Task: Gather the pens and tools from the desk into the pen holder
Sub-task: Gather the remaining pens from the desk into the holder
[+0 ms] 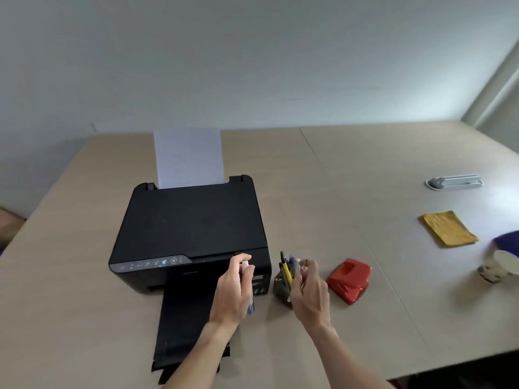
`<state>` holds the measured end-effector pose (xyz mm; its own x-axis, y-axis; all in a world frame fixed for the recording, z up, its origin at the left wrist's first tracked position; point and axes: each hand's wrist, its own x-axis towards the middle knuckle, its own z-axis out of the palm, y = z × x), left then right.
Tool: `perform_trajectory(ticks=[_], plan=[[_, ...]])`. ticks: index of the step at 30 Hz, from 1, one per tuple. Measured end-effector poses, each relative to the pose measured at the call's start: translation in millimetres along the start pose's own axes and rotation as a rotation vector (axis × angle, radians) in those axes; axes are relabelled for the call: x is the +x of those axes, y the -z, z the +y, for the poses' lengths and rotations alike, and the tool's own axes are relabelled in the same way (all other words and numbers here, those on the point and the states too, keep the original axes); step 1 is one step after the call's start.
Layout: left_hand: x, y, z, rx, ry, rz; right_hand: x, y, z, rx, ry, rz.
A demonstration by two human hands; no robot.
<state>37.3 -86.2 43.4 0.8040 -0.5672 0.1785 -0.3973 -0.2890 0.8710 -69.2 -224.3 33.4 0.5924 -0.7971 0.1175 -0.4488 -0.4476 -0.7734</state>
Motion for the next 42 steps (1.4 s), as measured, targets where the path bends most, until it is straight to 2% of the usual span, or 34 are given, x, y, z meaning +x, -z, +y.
perform_trajectory(ticks=[3,5,10,15,22,27,31,38,42], plan=[[1,-29,14,-0.010,-0.021,0.004,14,26,16,0.067,-0.069,0.104],[2,-41,23,-0.021,-0.025,0.011,21,34,20,0.096,-0.072,0.111],[6,-54,37,0.009,-0.084,-0.002,27,26,34,0.024,-0.027,-0.003],[17,-62,43,-0.041,-0.049,0.002,24,21,48,-0.167,0.018,-0.129],[31,-78,35,0.020,-0.015,-0.066,25,33,62,-0.214,-0.112,-0.155],[29,-84,38,0.068,0.011,-0.101,24,37,70,-0.186,-0.111,-0.229],[31,-91,34,0.084,-0.013,-0.132,22,42,59,-0.038,-0.014,-0.419],[26,-88,32,0.127,-0.154,-0.086,27,14,65,-0.135,-0.005,-0.383],[18,-81,16,0.218,-0.155,-0.149,33,1,70,-0.159,0.015,-0.380]])
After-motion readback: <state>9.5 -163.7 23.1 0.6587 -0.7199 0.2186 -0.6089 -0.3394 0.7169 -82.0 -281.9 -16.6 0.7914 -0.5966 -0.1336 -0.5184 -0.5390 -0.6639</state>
